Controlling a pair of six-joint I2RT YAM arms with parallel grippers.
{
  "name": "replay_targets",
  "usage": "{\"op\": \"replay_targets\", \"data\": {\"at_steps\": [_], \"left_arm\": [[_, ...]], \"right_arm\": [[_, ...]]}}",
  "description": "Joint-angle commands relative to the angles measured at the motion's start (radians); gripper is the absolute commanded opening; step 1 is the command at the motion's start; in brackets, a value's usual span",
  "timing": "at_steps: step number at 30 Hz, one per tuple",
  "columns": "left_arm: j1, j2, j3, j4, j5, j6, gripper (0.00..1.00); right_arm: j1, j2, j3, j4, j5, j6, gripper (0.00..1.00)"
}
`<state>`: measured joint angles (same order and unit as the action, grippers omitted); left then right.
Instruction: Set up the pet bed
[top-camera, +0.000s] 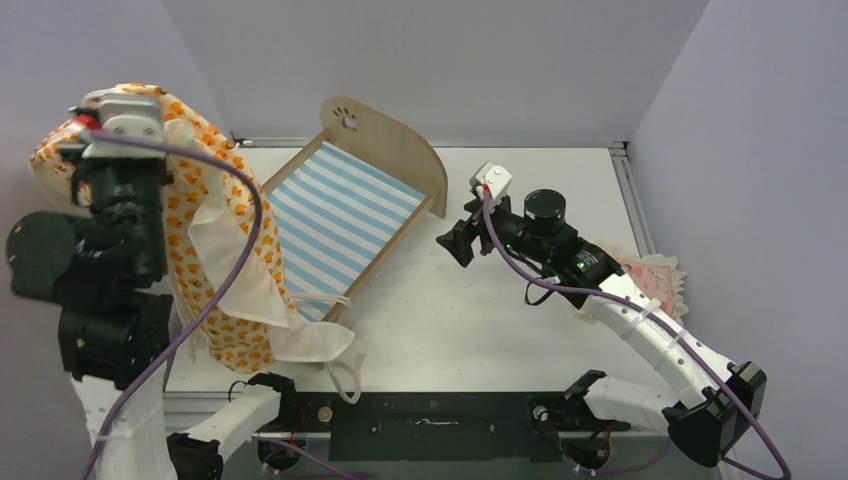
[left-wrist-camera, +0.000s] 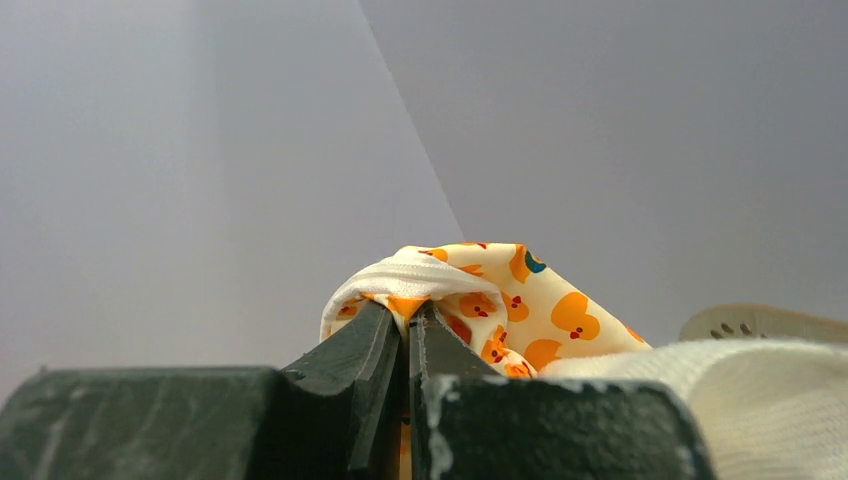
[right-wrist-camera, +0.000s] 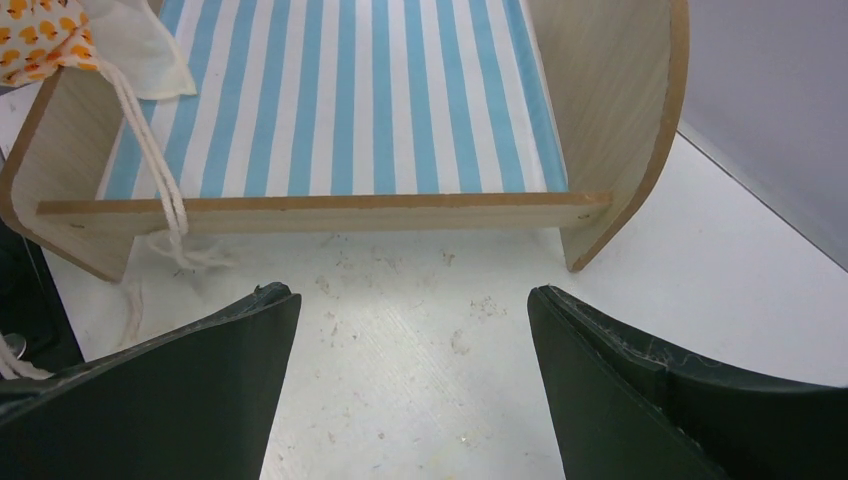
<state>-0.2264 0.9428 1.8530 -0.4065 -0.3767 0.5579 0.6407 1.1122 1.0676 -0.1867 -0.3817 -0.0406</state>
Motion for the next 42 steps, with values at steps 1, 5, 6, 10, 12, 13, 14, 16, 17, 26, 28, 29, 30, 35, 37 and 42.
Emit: {"op": "replay_targets", "data": {"at_steps": [1,5,6,10,12,13,14,16,17,26,28,29,30,35,37,42], "left_arm": [[-0.002,0.153,-0.076,-0.009,0.089,0.098,0.0],[0.0,0.293,-0.183,0.039,0.27,0.018,0.0],[-0.001,0.33,-0.2,0.055,0.331,-0.015,0.0],[-0.054,0.487,-0.217,0.132,0.432,-0.126,0.05],[-0.12,0.564,-0.182,0.143,0.423,-0.134,0.14],[-0.155,0.598,-0.158,0.144,0.413,-0.14,0.21],[-0.183,0.627,-0.134,0.145,0.4,-0.155,0.33],[-0.233,0.663,-0.096,0.145,0.365,-0.189,0.63],[-0.244,0.667,-0.087,0.144,0.341,-0.212,0.7],[-0.246,0.413,-0.235,0.016,0.044,-0.539,0.96],[-0.239,0.332,-0.295,-0.055,-0.013,-0.628,0.96],[-0.235,0.294,-0.327,-0.107,-0.036,-0.672,0.96],[-0.232,0.249,-0.363,-0.145,-0.052,-0.705,0.96],[-0.225,0.029,-0.565,-0.314,-0.074,-0.891,0.96],[-0.225,-0.05,-0.622,-0.372,-0.062,-0.945,0.96],[-0.223,-0.192,-0.686,-0.505,-0.09,-1.019,0.96]], "right_arm": [[-0.008,-0.046,-0.027,0.046,0.003,-0.006,0.87],[-0.011,-0.075,-0.056,0.034,0.02,0.001,0.87],[-0.012,-0.082,-0.062,0.033,0.026,0.003,0.87],[-0.015,-0.102,-0.084,0.018,0.06,0.012,0.88],[-0.016,-0.1,-0.088,0.015,0.086,0.019,0.88],[-0.017,-0.096,-0.086,0.016,0.102,0.026,0.88],[-0.019,-0.088,-0.083,0.016,0.122,0.033,0.88],[-0.022,-0.063,-0.069,0.012,0.16,0.04,0.88],[-0.025,-0.045,-0.062,0.012,0.175,0.04,0.88],[-0.091,0.235,0.022,0.155,0.237,0.041,0.89],[-0.109,0.314,0.065,0.193,0.231,0.026,0.88],[-0.116,0.354,0.09,0.219,0.228,0.011,0.88],[-0.123,0.396,0.117,0.238,0.221,-0.006,0.88],[-0.176,0.604,0.281,0.319,0.145,-0.04,0.83],[-0.184,0.673,0.346,0.344,0.107,-0.05,0.81],[-0.185,0.797,0.448,0.386,0.025,-0.063,0.69]]}}
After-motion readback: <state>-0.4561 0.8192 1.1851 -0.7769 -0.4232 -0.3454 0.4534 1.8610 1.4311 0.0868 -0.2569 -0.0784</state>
